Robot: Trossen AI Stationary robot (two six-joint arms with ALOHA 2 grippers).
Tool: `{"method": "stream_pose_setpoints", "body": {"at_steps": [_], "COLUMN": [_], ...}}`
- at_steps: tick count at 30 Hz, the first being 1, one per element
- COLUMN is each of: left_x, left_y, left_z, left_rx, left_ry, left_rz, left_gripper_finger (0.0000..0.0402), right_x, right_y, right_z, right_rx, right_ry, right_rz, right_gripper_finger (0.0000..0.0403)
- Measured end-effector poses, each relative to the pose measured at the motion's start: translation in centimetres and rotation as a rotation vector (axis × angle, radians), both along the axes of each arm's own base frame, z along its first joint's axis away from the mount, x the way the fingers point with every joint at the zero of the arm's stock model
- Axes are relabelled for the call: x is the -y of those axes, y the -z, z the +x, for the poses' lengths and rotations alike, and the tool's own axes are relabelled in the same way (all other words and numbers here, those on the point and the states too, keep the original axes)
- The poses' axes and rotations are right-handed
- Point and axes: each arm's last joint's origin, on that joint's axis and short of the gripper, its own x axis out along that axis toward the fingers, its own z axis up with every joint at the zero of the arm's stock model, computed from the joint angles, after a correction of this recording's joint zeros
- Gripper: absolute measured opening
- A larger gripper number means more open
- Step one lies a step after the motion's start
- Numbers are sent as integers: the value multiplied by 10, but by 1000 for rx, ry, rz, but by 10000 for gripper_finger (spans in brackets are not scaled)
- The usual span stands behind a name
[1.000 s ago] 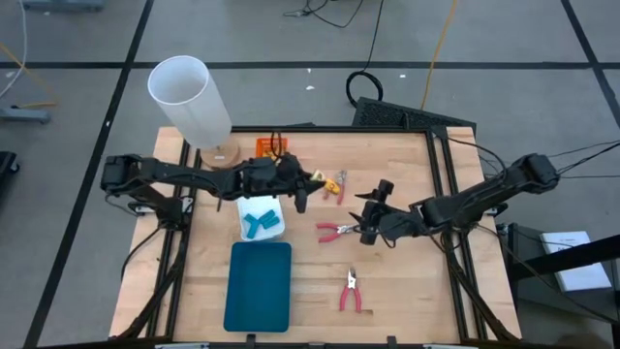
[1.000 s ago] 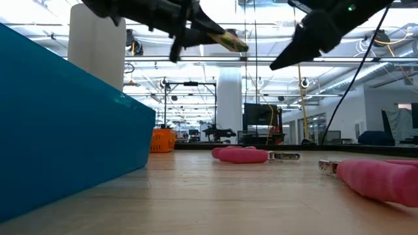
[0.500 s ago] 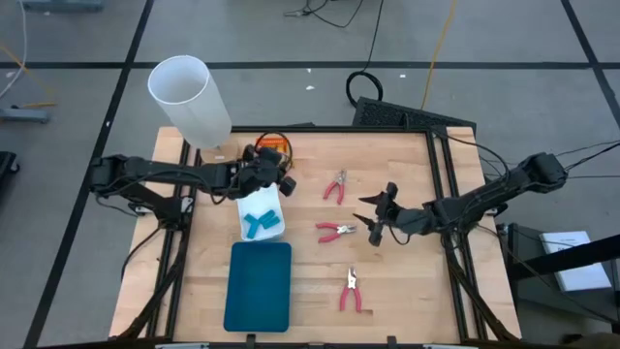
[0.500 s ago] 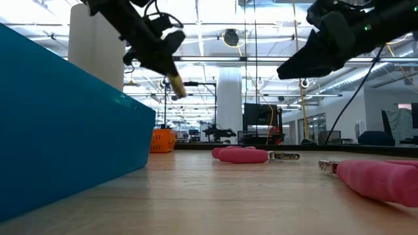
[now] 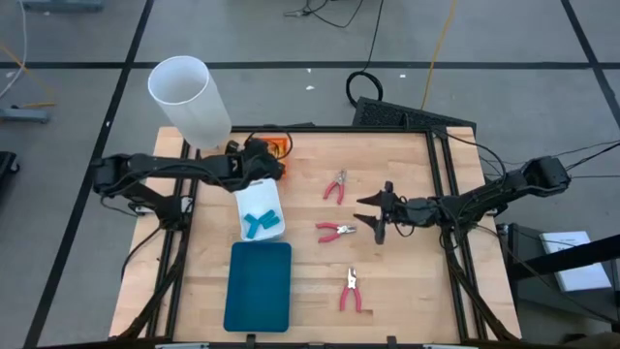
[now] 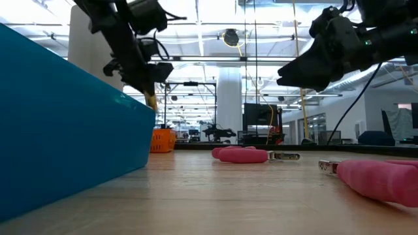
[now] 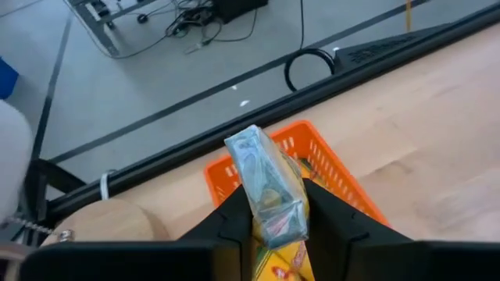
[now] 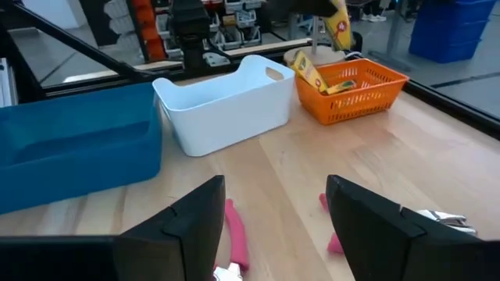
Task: Pick & Place School Supplies
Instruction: Put the yellow crayon box into the orange bin, then put the pink hole puncher into the blue bin
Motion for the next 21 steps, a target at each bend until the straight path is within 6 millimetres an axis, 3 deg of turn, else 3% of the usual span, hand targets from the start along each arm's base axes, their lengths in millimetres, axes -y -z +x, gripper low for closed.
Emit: {"method": "stream_pose_setpoints", "body": {"at_steps": [5,14,21], "left_x": [-12,-16,-16], "left_y": [14,21,20], "left_z": [2,6,7], "left_rx": [-24,-25,-1], "left_ry": [-42,-28,-28], "left_rz": [-11,-54,-49], "left_gripper_finger": [82,157,186], "right_x": [-1,-1,-1], "right_y": [0,0,0], "right_z": [0,0,0], "right_rx": [4,1,-2], "right_ry": [-20,-20,-18], "right_rz": [7,7,6], "right_gripper_finger": [214,213,213]}}
